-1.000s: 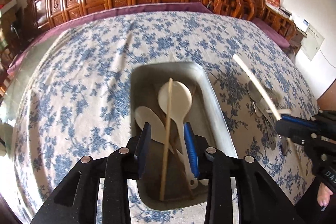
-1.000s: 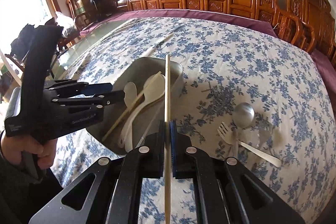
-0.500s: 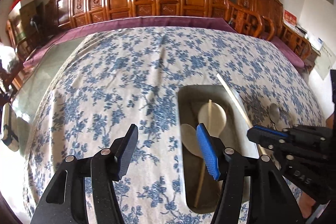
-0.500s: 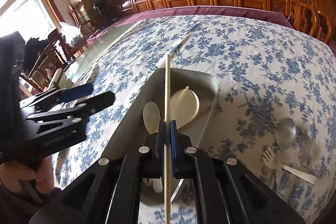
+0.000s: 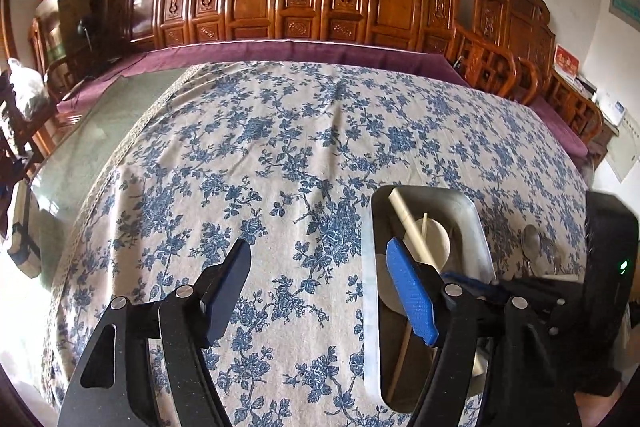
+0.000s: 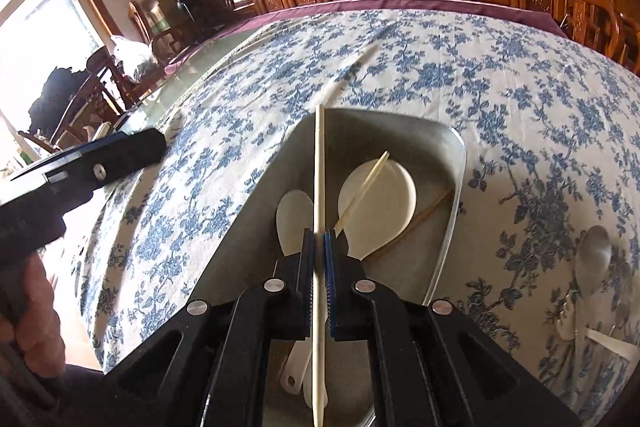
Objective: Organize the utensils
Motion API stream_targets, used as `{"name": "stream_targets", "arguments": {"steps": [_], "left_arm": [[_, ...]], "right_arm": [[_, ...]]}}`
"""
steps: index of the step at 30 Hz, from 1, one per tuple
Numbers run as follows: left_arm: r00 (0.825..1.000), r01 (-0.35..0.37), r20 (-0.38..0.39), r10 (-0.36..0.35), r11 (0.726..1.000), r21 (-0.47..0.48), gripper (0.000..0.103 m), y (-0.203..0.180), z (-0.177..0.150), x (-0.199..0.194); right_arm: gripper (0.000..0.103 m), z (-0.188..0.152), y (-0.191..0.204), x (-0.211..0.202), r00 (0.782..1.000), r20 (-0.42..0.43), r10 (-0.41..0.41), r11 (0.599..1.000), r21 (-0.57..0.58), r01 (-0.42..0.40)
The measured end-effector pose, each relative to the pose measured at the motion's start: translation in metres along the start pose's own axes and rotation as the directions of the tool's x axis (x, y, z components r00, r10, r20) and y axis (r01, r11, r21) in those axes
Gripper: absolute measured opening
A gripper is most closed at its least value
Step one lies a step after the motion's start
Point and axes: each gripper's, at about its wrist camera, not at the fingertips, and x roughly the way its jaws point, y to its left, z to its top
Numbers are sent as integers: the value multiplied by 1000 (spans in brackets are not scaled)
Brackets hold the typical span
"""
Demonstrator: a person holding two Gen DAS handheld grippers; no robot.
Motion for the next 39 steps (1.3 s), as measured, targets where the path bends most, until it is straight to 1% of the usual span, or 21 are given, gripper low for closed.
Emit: {"name": "stream_targets", "arguments": {"steps": [5,10,13,15,19,21,23,25,29,34,39], "left_arm": [[1000,0,2,0,1000,7,68,-1,0,-1],[1000,3,7,-3,1000,14,68,-6,1,-4],[1000,8,11,-8,1000,22,69,-11,0,-6],[1000,11,15,-12,999,38,75,-15,0,-7],[1000,17,17,-17,999,45,78,-22,0,-7],[1000,25,13,-26,999,48,85,-26,0,-6],[999,34,11,-35,998,55,86,-31,-1,-5],[999,37,7,-38,997,64,87,-36,-1,-5],[999,47,13,-49,995,87,90,-53,-3,-5],[998,66,10,-68,989,133,90,-79,-6,-3],[997,80,1,-82,980,181,90,-109,-13,-1]], "right_arm": [[7,-3,0,-2,1000,1,-1,1000,-25,1],[7,-7,2,-20,1000,30,-7,999,-51,8],[7,-10,5,-31,999,45,-29,995,-93,33],[7,-13,6,-40,997,55,-46,992,-116,52],[7,-17,2,-57,996,74,-57,990,-122,66],[7,-19,-2,-66,995,82,-63,990,-124,73],[11,-23,-6,-73,993,87,-76,988,-127,87],[19,-29,-14,-82,992,92,-89,987,-127,100],[21,-37,-29,-95,989,94,-118,984,-122,129],[28,-51,-57,-114,983,100,-153,983,-86,161],[29,-67,-87,-131,975,98,-197,978,-50,203]]}}
